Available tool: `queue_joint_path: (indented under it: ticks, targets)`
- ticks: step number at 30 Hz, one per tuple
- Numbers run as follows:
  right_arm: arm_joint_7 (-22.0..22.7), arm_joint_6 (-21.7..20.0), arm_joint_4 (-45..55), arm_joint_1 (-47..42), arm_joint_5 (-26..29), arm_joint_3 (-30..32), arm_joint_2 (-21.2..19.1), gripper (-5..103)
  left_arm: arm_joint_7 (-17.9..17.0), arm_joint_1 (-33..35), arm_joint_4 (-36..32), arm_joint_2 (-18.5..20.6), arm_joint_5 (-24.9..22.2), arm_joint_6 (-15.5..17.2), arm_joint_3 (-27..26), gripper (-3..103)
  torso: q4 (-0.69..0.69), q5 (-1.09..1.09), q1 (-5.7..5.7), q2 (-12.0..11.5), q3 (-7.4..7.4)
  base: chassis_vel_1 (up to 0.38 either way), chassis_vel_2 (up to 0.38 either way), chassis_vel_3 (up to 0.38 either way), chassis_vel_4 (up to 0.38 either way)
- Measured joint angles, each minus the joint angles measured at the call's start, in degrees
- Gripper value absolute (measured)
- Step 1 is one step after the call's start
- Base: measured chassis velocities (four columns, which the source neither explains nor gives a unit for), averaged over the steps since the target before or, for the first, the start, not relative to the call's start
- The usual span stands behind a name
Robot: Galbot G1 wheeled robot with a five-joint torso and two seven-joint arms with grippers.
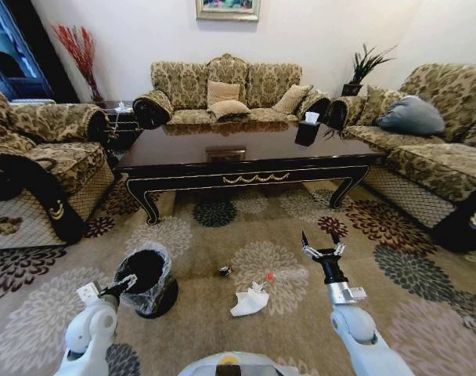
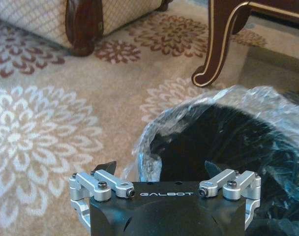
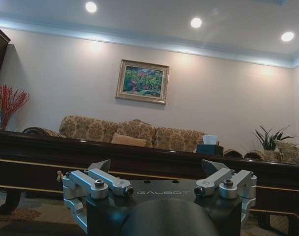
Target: Move to the front of the table and pick up the trash from the floor, then place it into the trash bin.
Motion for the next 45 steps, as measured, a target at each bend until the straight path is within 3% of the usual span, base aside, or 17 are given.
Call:
queue_joint_path:
  ticks: [15, 17, 20, 22, 26, 38, 41, 45]
  targets:
    - [0.0, 0.3, -1.9, 1.0, -0.8, -0.9, 0.3, 100, 0.0, -2.9, 6.7, -0.8, 1.9, -1.6, 0.7, 101, 0.01, 0.05, -0.01, 0.0, -0.01, 0.000, 0.000, 0.000, 0.000]
    - [0.0, 0.4, -2.0, 1.1, -0.8, -1.0, 0.3, 100, 0.0, -2.9, 6.8, -0.9, 2.3, -1.7, 0.7, 96, 0.00, 0.06, -0.01, 0.0, -0.01, 0.000, 0.000, 0.000, 0.000]
    - [0.0, 0.6, -2.5, 1.4, -0.8, -1.2, 0.3, 100, 0.0, -3.0, 7.2, -1.1, 3.7, -2.0, 0.9, 80, 0.00, 0.04, -0.01, 0.0, -0.01, 0.000, 0.000, 0.000, 0.000]
    - [0.0, 0.7, -2.6, 1.4, -0.8, -1.3, 0.3, 100, 0.1, -3.0, 7.2, -1.1, 4.0, -2.0, 0.9, 80, 0.00, 0.04, -0.01, 0.0, -0.02, 0.000, 0.000, 0.000, 0.000]
    - [0.0, 0.8, -2.7, 1.6, -0.9, -1.5, 0.3, 100, 0.2, -3.0, 7.1, -1.1, 4.7, -2.1, 1.0, 59, 0.00, 0.00, -0.01, 0.0, -0.01, 0.000, 0.000, 0.000, 0.000]
    - [-0.1, 0.9, -2.8, 1.7, -0.9, -1.5, 0.0, 100, 0.1, -2.8, 7.1, 0.0, 7.4, -1.7, 0.4, 21, -0.01, -0.05, -0.01, 0.0, 0.01, 0.000, 0.000, 0.000, 0.000]
    - [0.7, 0.8, -3.5, 2.2, -1.2, -1.5, -0.2, 100, 0.2, -2.1, 6.1, 0.7, 9.7, -1.4, -0.4, 6, -0.02, -0.06, 0.00, 0.0, 0.01, 0.000, 0.000, 0.000, 0.000]
    - [2.2, 0.4, -5.3, 3.2, -1.2, -2.0, -0.1, 100, 0.0, -0.9, 3.6, 1.7, 10.8, -1.4, -1.9, 4, 0.02, -0.01, 0.00, 0.0, 0.01, 0.000, 0.000, 0.000, 0.000]
